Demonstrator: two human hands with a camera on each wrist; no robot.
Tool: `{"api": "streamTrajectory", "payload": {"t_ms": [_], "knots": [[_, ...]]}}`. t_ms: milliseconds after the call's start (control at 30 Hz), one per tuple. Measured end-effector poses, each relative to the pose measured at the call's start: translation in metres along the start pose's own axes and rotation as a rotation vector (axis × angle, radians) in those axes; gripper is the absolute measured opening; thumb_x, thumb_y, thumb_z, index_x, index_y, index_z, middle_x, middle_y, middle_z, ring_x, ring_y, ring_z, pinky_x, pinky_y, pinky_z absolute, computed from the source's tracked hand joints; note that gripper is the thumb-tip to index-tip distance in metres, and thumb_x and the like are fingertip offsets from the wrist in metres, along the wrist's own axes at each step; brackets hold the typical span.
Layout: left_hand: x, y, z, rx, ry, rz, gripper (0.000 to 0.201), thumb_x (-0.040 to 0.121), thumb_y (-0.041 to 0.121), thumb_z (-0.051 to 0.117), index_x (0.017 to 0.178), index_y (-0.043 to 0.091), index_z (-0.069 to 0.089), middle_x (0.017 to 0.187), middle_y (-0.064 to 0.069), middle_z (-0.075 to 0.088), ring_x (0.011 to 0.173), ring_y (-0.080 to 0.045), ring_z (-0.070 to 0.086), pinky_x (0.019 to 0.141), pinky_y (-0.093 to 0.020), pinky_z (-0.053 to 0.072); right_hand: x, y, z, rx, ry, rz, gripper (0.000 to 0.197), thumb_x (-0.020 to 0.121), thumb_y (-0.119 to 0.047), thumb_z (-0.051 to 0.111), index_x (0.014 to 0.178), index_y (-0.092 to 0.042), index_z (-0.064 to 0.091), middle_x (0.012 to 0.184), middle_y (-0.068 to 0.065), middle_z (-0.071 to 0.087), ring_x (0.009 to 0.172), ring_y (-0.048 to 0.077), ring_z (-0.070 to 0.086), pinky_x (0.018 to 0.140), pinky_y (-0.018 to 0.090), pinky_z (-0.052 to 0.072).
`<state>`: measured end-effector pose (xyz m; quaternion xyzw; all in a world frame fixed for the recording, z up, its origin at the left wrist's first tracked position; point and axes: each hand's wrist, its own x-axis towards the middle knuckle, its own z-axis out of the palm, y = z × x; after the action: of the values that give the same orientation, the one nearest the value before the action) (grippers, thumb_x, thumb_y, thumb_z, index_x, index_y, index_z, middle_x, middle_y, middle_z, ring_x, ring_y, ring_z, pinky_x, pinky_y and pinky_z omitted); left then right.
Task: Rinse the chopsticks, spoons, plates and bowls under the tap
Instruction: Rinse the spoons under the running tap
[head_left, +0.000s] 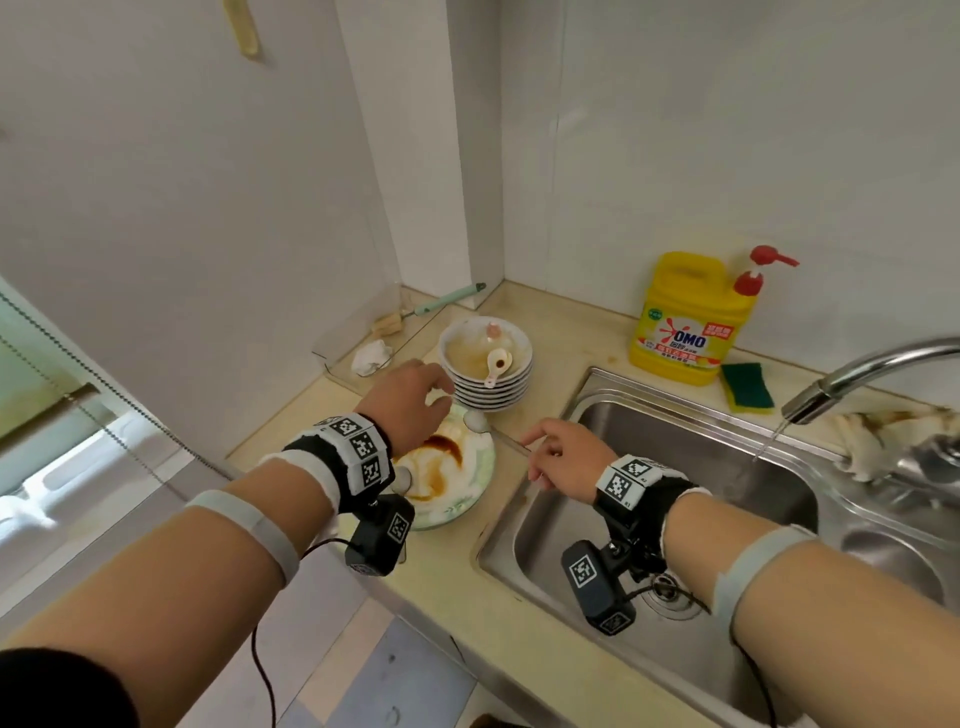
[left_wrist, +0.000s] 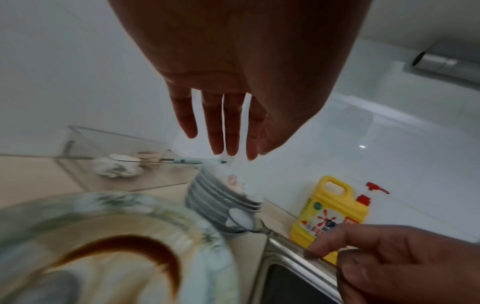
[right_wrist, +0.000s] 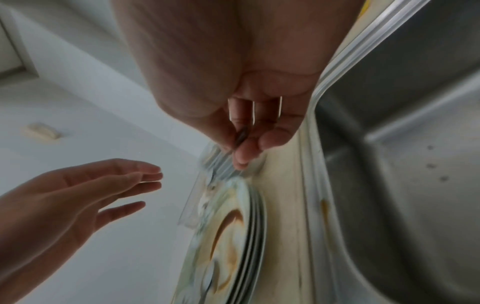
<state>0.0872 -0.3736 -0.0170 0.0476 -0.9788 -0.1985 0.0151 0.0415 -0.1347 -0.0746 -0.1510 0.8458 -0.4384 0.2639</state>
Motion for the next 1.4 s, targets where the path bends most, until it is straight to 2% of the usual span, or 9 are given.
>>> {"api": "streamTrajectory", "payload": {"t_ms": [167, 533, 733, 833, 933, 1100, 1267, 1333, 1400], "knots": [[0.029, 0.087, 0.024, -0.064, 0.002, 0.129, 0.018, 0.097, 0.023, 0.059, 0.111, 0.019, 0.069, 0.112, -0.002, 0.063, 0.104, -0.019, 0.06, 0.092, -0.033, 0.047, -0.044, 0.052, -0.079, 0.039, 0.201, 0.037, 0.03, 0.098, 0.001, 0.047, 0.11, -0.016, 0.068, 0.077, 0.006, 0.071, 0.058, 0.01, 0.061, 0.058, 0.019, 0.05], [0.07, 0.217, 0.143, -0.155, -0.295, 0.169, 0.01, 0.095, 0.02, 0.063, 0.103, 0.019, 0.07, 0.101, 0.004, 0.068, 0.101, -0.017, 0.063, 0.088, -0.025, 0.044, -0.129, 0.181, -0.183, 0.15, 0.504, 0.261, 0.03, 0.101, -0.006, 0.048, 0.103, -0.022, 0.073, 0.075, 0.004, 0.071, 0.058, 0.011, 0.065, 0.06, 0.025, 0.057], [0.103, 0.237, 0.184, -0.177, -0.419, 0.162, 0.013, 0.096, 0.023, 0.062, 0.109, 0.023, 0.066, 0.105, 0.004, 0.069, 0.092, -0.015, 0.065, 0.074, -0.024, 0.05, -0.125, 0.206, -0.199, 0.227, 0.588, 0.339, 0.031, 0.1, 0.001, 0.047, 0.106, -0.011, 0.074, 0.071, 0.006, 0.069, 0.057, 0.014, 0.065, 0.056, 0.023, 0.053], [0.113, 0.242, 0.202, -0.209, -0.476, 0.144, 0.018, 0.096, 0.022, 0.061, 0.114, 0.022, 0.062, 0.104, 0.004, 0.065, 0.097, -0.018, 0.063, 0.084, -0.029, 0.05, -0.117, 0.206, -0.202, 0.229, 0.589, 0.346, 0.03, 0.1, 0.003, 0.048, 0.105, -0.01, 0.074, 0.072, 0.006, 0.068, 0.057, 0.013, 0.063, 0.054, 0.018, 0.053], [0.121, 0.244, 0.217, -0.231, -0.514, 0.136, 0.029, 0.096, 0.021, 0.062, 0.124, 0.019, 0.059, 0.106, 0.003, 0.063, 0.096, -0.017, 0.06, 0.084, -0.027, 0.045, -0.108, 0.202, -0.201, 0.207, 0.604, 0.334, 0.031, 0.099, 0.004, 0.048, 0.103, -0.012, 0.075, 0.075, 0.006, 0.07, 0.058, 0.013, 0.064, 0.053, 0.015, 0.052], [0.129, 0.243, 0.232, -0.215, -0.549, 0.171, 0.04, 0.097, 0.019, 0.062, 0.136, 0.016, 0.054, 0.105, 0.002, 0.061, 0.099, -0.019, 0.06, 0.094, -0.03, 0.048, -0.099, 0.203, -0.199, 0.172, 0.584, 0.332, 0.034, 0.1, 0.0, 0.048, 0.103, -0.018, 0.076, 0.082, 0.011, 0.074, 0.067, 0.016, 0.068, 0.064, 0.023, 0.059], [0.133, 0.238, 0.243, -0.254, -0.577, 0.18, 0.047, 0.098, 0.025, 0.063, 0.143, 0.018, 0.052, 0.126, -0.004, 0.063, 0.117, -0.025, 0.062, 0.104, -0.036, 0.048, -0.094, 0.204, -0.198, 0.239, 0.651, 0.337, 0.033, 0.102, -0.003, 0.05, 0.097, -0.024, 0.074, 0.08, 0.005, 0.072, 0.062, 0.009, 0.066, 0.062, 0.021, 0.058], [0.135, 0.237, 0.249, -0.345, -0.591, 0.153, 0.046, 0.098, 0.026, 0.063, 0.143, 0.019, 0.053, 0.124, -0.007, 0.067, 0.11, -0.025, 0.067, 0.1, -0.042, 0.054, -0.093, 0.205, -0.198, 0.262, 0.675, 0.35, 0.033, 0.102, -0.003, 0.05, 0.097, -0.025, 0.074, 0.078, 0.004, 0.071, 0.06, 0.007, 0.065, 0.065, 0.026, 0.057], [0.134, 0.238, 0.253, -0.49, -0.611, 0.091, 0.043, 0.1, 0.019, 0.062, 0.141, 0.015, 0.053, 0.115, -0.013, 0.07, 0.098, -0.023, 0.072, 0.085, -0.037, 0.06, -0.093, 0.206, -0.198, 0.272, 0.679, 0.357, 0.033, 0.103, -0.003, 0.05, 0.098, -0.025, 0.074, 0.077, 0.003, 0.07, 0.061, 0.007, 0.064, 0.066, 0.029, 0.057]]}}
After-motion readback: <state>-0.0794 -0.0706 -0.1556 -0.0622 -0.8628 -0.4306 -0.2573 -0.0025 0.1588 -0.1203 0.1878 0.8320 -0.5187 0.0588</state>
